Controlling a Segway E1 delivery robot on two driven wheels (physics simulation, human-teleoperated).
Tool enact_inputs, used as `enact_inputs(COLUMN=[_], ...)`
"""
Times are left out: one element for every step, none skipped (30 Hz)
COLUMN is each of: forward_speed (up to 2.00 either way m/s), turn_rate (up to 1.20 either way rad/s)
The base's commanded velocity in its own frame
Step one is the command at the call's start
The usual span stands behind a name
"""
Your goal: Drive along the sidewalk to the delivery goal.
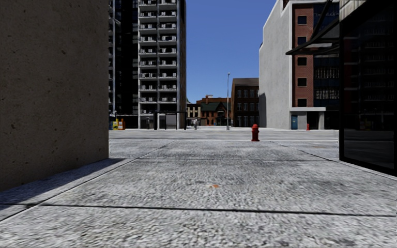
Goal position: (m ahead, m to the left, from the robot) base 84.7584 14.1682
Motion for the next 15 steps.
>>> enact_inputs(forward_speed=[2.00, 2.00, 2.00, 2.00, 2.00, 2.00, 2.00, 2.00, 2.00, 2.00, 2.00, 2.00, 2.00, 2.00, 2.00], turn_rate=[0.00, 0.00, 0.00, 0.00, 0.00, 0.00, 0.00, 0.00, 0.00, 0.00, 0.00, 0.00, 0.07, 0.21, 0.26])
